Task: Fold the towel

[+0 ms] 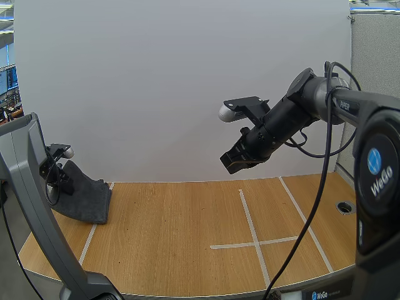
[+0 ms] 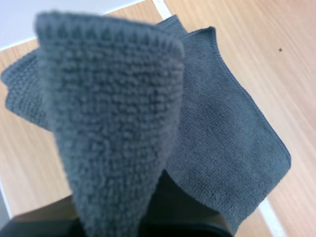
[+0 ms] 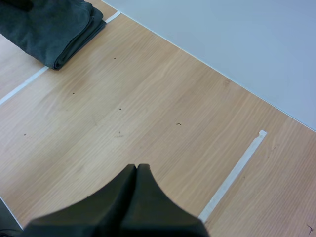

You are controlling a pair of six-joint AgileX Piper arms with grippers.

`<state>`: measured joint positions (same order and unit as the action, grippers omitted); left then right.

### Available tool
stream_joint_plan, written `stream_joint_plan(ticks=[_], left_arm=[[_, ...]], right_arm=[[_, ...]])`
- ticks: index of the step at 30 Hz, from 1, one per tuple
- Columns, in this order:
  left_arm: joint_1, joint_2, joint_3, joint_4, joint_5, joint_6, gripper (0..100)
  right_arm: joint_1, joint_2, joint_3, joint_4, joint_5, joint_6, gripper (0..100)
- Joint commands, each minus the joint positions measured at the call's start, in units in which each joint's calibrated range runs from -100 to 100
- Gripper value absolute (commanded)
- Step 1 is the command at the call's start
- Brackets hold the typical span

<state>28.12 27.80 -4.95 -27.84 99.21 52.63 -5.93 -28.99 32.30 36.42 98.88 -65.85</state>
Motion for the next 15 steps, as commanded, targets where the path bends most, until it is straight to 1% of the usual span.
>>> stream_joint_plan(ticks=[1,4,7,12,15], left_arm=[[0.22,3.45,-6.71,3.43,0.79,2.73,0],[0.57,4.67,-8.64,3.81,0.79,2.82,0],[1.19,7.35,-13.03,4.71,0.79,3.25,0],[1.25,9.89,-17.46,5.88,0.79,4.12,0],[1.25,11.27,-18.34,4.32,0.79,4.23,0]], right_arm=[[-0.26,-5.83,0.02,-1.6,1.12,3.39,0],[-0.26,-7.46,0.02,-1.6,1.12,4.23,0],[-0.26,-8.91,0.02,-1.6,1.12,4.46,0],[-0.26,-10.36,0.02,-1.65,1.12,6.05,0],[-0.26,-10.77,0.02,-1.65,1.12,6.9,0]])
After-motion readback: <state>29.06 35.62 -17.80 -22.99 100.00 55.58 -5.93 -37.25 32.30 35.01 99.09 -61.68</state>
